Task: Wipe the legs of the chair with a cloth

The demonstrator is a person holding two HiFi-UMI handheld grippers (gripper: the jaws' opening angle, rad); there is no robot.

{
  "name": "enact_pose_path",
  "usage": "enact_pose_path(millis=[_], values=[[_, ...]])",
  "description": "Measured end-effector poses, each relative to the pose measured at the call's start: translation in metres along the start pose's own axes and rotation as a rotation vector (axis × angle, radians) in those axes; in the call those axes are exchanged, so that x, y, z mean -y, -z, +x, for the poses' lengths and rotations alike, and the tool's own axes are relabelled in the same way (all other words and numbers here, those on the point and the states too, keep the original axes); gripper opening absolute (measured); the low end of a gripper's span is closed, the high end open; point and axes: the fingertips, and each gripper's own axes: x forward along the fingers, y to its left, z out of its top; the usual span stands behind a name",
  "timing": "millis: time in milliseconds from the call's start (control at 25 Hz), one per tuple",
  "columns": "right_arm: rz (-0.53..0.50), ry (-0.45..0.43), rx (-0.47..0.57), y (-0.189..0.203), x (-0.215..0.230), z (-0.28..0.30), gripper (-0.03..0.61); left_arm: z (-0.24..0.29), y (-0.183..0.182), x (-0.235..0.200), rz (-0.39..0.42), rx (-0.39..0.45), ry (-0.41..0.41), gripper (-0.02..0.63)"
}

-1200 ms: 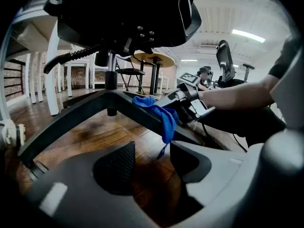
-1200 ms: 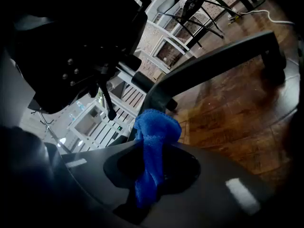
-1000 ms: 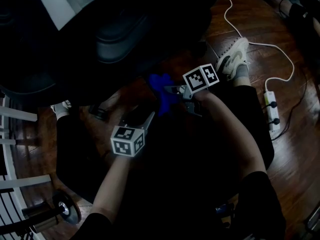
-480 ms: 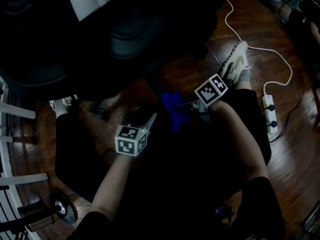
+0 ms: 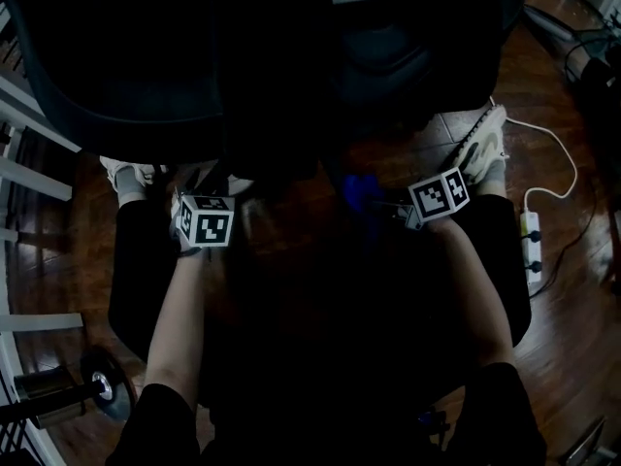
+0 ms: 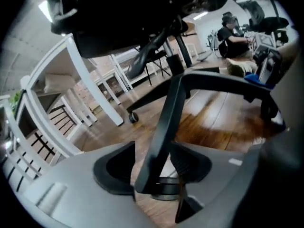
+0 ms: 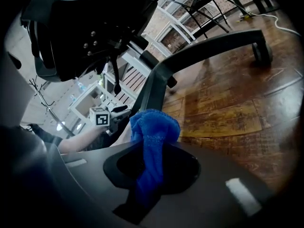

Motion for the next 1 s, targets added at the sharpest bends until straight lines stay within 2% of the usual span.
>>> enact_pose_path(millis=[120, 160, 200, 320, 440, 680, 800, 880, 960, 1000], values=[[0.012, -0.002, -0.016, 0.005, 0.001, -0.001, 0.084, 0.019, 0.01, 0.003, 0.099, -0.037, 0.112, 0.233], [0.016, -0.004, -0.025, 0.006, 0.001, 0.0, 0.084, 0.024, 0.013, 0.009, 0.124, -0.045, 0.148, 0.219], [0.022, -0.007, -0.034, 0.007, 0.001, 0.001, 0.084, 0.028, 0.015, 0.013, 0.147, -0.053, 0.169, 0.175], [0.038, -0.028, -0.057, 0.007, -0.001, 0.003, 0.081, 0.032, 0.017, 0.018, 0.19, -0.061, 0.184, 0.167], [0.055, -0.048, -0.067, 0.006, -0.003, 0.001, 0.076, 0.032, 0.009, 0.019, 0.201, -0.026, 0.191, 0.164], [0.129, -0.06, 0.003, 0.004, -0.007, 0.006, 0.074, 0.053, -0.017, 0.02, 0.29, 0.018, 0.217, 0.167], [0.162, -0.038, 0.064, 0.002, -0.011, 0.018, 0.075, 0.078, -0.029, 0.013, 0.298, 0.042, 0.229, 0.175], [0.158, -0.005, 0.11, 0.0, -0.013, 0.027, 0.075, 0.079, -0.049, 0.006, 0.28, 0.111, 0.186, 0.166], [0.145, 0.01, 0.162, -0.007, -0.017, 0.04, 0.075, 0.057, -0.068, 0.007, 0.21, 0.187, 0.158, 0.169], [0.138, 0.016, 0.185, -0.01, -0.018, 0.046, 0.075, 0.041, -0.071, 0.016, 0.143, 0.211, 0.19, 0.169]])
